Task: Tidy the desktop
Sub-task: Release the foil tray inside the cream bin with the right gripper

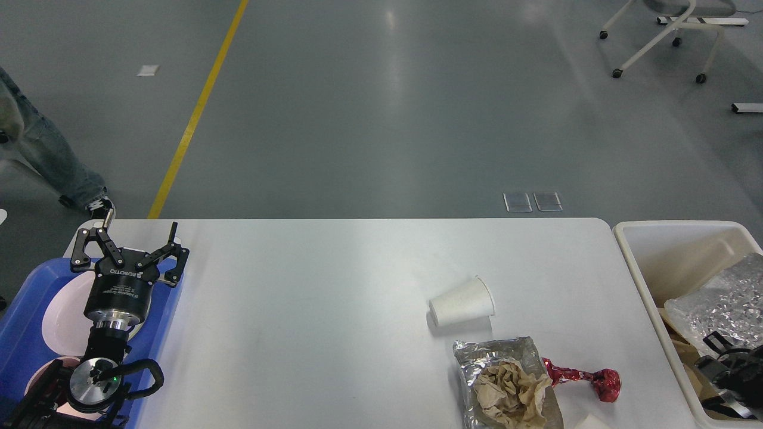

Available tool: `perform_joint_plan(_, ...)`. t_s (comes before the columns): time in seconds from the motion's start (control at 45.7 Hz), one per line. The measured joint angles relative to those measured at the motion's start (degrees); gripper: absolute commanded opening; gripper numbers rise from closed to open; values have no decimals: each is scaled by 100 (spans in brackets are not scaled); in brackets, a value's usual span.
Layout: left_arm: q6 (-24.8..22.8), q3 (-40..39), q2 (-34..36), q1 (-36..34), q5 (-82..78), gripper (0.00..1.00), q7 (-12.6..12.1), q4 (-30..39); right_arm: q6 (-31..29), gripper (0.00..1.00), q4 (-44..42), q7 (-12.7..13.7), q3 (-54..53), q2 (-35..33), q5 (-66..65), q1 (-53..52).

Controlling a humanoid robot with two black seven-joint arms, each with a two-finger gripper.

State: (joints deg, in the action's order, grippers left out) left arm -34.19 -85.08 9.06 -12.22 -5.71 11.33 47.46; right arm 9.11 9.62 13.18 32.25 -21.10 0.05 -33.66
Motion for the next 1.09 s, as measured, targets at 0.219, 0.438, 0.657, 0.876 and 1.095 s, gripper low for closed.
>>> perform_joint_plan(0.219,0,0,0,0,0,97,3,0,2,30,5,0,-16,18,4,60)
perform_joint_plan(0.438,0,0,0,0,0,97,3,0,150,97,5,6,8,28,-7,111)
perform_joint_plan(0.657,0,0,0,0,0,97,3,0,188,99,32,9,16,-10,-15,114)
perform_joint_plan(0.876,0,0,-1,0,0,97,2,0,-6,100,270,9,11,-175,-67,-110)
perform_joint_plan(1.095,0,0,-1,0,0,97,-1,0,-1197,100,1716,39,328,-1175,-1009,-1380)
